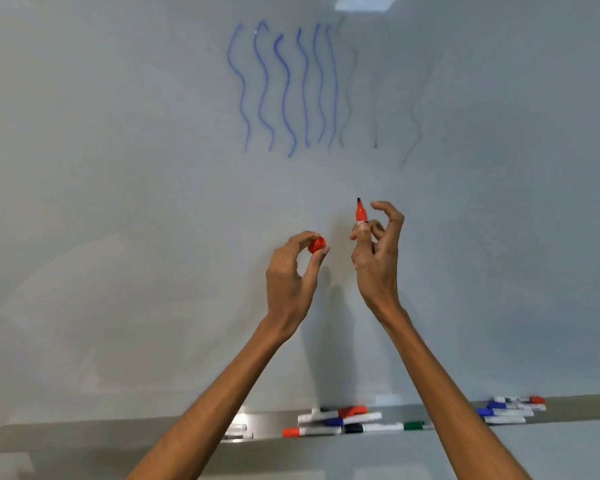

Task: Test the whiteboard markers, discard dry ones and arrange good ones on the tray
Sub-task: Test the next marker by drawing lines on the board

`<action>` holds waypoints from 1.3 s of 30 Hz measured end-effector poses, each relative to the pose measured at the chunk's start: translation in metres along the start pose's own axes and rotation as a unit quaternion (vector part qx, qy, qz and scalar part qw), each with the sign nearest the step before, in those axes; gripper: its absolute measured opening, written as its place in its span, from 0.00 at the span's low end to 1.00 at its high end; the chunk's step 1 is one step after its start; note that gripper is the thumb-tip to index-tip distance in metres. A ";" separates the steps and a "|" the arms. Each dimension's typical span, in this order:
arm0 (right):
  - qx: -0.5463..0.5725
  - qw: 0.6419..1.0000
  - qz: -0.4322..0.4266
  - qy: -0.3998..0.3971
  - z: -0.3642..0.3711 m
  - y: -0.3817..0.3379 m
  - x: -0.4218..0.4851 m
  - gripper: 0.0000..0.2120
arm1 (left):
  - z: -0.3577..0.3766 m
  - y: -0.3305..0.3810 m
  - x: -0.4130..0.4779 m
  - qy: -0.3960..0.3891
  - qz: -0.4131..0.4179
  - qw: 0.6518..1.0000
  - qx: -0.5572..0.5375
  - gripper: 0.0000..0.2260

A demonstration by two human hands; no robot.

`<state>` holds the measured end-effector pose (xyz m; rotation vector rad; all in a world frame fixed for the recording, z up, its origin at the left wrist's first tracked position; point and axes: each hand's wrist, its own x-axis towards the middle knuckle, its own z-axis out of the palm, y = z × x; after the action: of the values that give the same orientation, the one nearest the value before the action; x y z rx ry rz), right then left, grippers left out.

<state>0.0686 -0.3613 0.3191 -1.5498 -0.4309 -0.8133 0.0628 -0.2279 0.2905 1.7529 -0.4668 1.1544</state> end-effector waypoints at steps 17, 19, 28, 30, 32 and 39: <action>0.139 0.986 -0.078 -0.044 -0.053 -0.103 0.158 0.15 | 0.080 0.063 0.138 0.100 0.185 0.976 0.050 0.14; 0.140 0.986 -0.086 -0.019 -0.058 -0.104 0.164 0.12 | 0.087 0.072 0.152 0.112 0.197 0.972 0.060 0.13; 0.163 0.979 -0.103 0.064 -0.087 -0.105 0.195 0.24 | 0.118 0.097 0.213 0.160 0.218 0.951 0.151 0.16; 0.155 0.979 -0.112 0.071 -0.092 -0.106 0.203 0.23 | 0.123 0.099 0.221 0.178 0.235 0.939 0.177 0.14; 0.149 0.977 -0.130 0.073 -0.096 -0.106 0.210 0.21 | 0.127 0.098 0.226 0.197 0.247 0.926 0.208 0.14; 0.118 0.979 -0.143 0.087 -0.100 -0.095 0.222 0.12 | 0.138 0.099 0.222 0.199 0.269 0.901 0.275 0.14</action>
<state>0.1289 -0.4848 0.5414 -1.2013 -0.6074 -1.0701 0.1661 -0.3551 0.5171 1.8240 -0.4055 2.1601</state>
